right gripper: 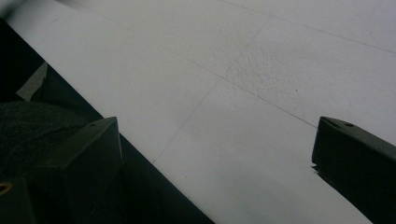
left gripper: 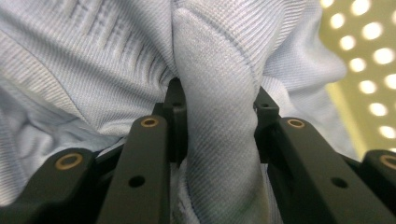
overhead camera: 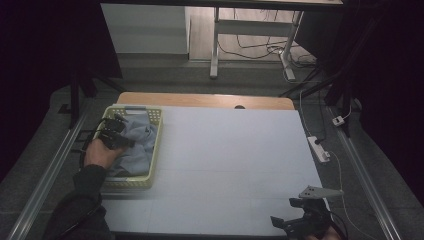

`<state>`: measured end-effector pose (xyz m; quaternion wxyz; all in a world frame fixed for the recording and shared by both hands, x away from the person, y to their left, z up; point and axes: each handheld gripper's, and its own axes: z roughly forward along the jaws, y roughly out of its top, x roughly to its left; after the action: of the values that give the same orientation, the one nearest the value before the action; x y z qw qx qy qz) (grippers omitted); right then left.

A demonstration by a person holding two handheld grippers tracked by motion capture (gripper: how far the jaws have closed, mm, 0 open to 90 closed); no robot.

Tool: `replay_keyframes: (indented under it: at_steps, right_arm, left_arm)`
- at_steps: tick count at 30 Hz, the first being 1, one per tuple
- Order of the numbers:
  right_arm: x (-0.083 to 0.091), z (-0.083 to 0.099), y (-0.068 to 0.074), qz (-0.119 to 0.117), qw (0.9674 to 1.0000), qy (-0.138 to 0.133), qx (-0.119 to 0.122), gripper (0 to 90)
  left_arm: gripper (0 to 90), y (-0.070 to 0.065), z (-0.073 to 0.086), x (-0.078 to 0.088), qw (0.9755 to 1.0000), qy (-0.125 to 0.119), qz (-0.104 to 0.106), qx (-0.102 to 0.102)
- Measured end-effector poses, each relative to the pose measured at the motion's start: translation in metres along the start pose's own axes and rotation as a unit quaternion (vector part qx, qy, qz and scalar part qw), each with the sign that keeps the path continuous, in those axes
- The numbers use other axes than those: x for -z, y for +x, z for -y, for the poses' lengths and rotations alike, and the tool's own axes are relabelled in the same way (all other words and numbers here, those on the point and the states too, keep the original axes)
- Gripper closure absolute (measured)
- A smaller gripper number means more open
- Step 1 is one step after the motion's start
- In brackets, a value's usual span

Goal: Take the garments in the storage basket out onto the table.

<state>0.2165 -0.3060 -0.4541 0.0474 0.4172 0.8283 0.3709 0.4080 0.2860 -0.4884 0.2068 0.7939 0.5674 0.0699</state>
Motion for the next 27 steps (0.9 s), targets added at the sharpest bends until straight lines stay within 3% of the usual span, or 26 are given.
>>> replay_keyframes:
  at_steps: [7,15,27]
  right_arm:
    - [0.000,0.000,0.001,0.000,1.0000,-0.001,0.003,1.5]
    - [0.000,0.000,0.001,0.000,1.0000,-0.001,0.002,1.5]
    - [0.001,0.000,0.001,-0.001,1.0000,-0.002,0.002,1.5]
  left_arm:
    - [67.6,0.000,0.002,0.019,0.9993,-0.038,0.008,-0.002]
    - [67.2,-0.001,0.004,0.041,0.9962,-0.086,0.011,-0.007]
    - [67.1,-0.003,0.008,0.076,0.9855,-0.168,0.022,-0.006]
